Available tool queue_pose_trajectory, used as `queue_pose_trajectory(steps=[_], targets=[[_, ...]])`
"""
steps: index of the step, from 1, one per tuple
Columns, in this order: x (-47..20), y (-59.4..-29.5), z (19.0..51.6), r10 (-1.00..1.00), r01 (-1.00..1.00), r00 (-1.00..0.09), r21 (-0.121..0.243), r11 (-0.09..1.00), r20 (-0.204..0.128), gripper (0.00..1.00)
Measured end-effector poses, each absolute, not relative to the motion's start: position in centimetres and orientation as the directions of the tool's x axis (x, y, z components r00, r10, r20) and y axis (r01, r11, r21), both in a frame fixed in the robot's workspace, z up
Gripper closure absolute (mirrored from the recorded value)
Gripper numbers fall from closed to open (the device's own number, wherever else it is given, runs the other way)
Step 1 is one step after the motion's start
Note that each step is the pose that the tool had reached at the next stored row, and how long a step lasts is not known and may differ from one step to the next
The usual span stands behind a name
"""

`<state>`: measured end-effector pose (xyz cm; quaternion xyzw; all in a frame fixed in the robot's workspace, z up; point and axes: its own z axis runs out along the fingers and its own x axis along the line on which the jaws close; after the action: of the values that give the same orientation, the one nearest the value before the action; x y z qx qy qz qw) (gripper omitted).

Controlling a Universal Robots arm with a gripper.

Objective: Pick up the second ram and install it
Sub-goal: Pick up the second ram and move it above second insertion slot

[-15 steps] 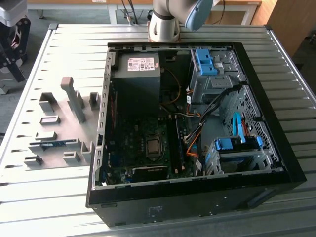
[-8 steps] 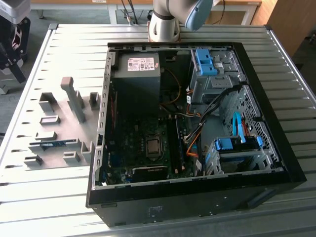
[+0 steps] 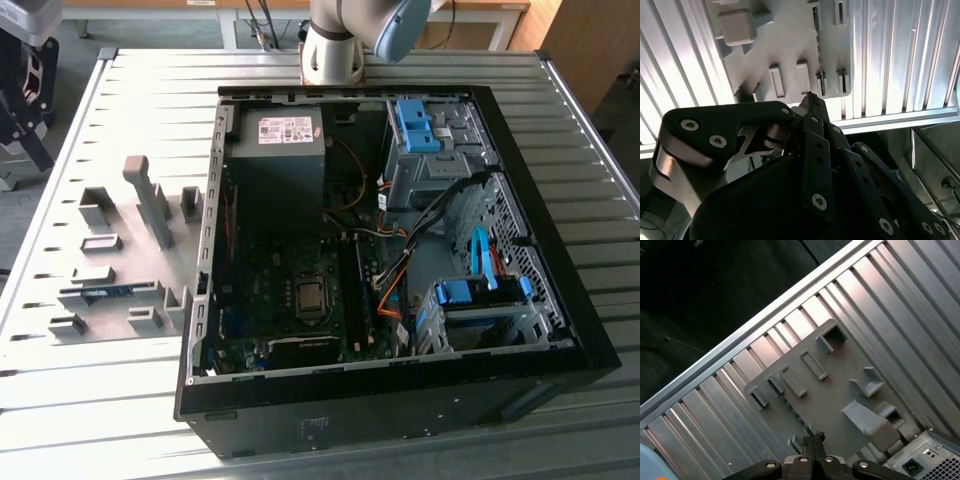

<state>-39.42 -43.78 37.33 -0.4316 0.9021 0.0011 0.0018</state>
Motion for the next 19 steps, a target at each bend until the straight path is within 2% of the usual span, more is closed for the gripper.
queue_pose_trajectory(steps=[5, 19], targets=[[-40.03, -43.82, 37.04, -0.794, -0.794, -0.609, -0.001, 0.609, -0.003, 0.89], [-40.04, -43.84, 36.51, -0.89, -0.89, -0.456, -0.001, 0.456, -0.003, 0.89]])
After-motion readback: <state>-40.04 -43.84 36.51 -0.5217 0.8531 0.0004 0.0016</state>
